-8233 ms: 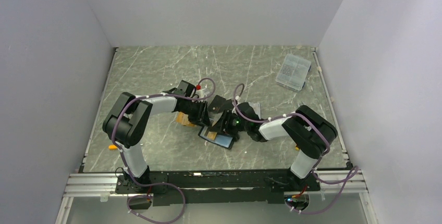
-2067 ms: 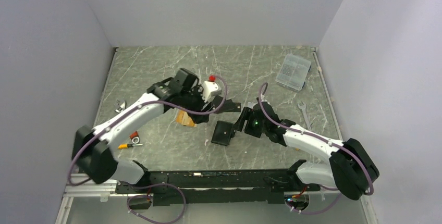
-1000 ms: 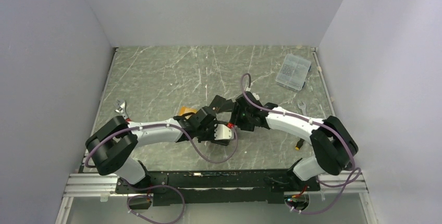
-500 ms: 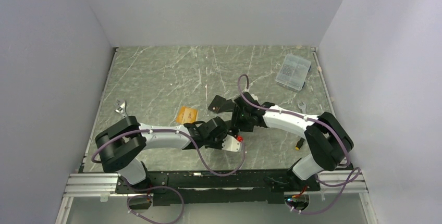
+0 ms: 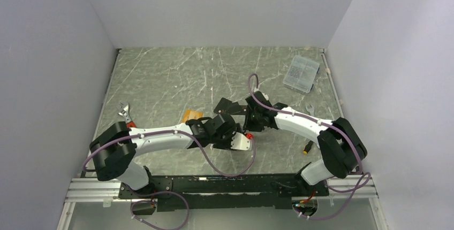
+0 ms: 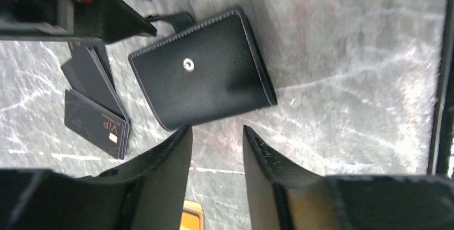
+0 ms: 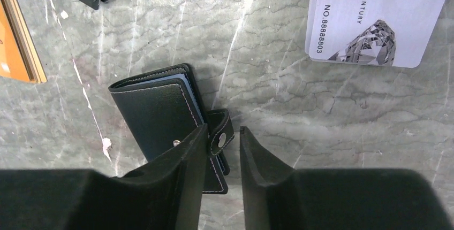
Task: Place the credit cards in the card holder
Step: Close the card holder at the center of the board.
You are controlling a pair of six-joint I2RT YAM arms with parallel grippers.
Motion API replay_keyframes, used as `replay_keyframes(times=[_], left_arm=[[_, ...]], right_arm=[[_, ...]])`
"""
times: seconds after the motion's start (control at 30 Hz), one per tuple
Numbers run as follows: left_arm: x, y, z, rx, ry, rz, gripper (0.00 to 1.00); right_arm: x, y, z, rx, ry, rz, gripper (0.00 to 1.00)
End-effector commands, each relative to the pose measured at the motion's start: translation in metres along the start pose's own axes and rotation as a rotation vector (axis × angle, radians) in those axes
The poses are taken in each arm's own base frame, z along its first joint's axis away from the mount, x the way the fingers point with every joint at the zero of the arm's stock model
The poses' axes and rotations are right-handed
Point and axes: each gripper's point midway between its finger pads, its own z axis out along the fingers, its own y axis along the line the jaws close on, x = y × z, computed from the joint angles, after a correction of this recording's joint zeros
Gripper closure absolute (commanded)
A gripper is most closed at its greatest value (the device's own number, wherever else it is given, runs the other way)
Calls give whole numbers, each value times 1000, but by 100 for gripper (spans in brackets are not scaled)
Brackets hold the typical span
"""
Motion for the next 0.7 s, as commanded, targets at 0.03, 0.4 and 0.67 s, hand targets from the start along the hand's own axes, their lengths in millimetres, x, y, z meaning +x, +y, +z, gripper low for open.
replay_keyframes(times=[0.03, 0.4, 0.67], left_arm=[[-26, -11, 9, 96, -83, -64, 49], [-24, -20, 31, 143, -94, -26, 41], [-31, -14, 21, 134, -162, -38, 42]], right_arm=[[-5, 0, -3, 0, -6, -25, 76], [-5, -8, -5, 4, -6, -14, 100], [7, -5, -8, -53, 26, -7, 100]])
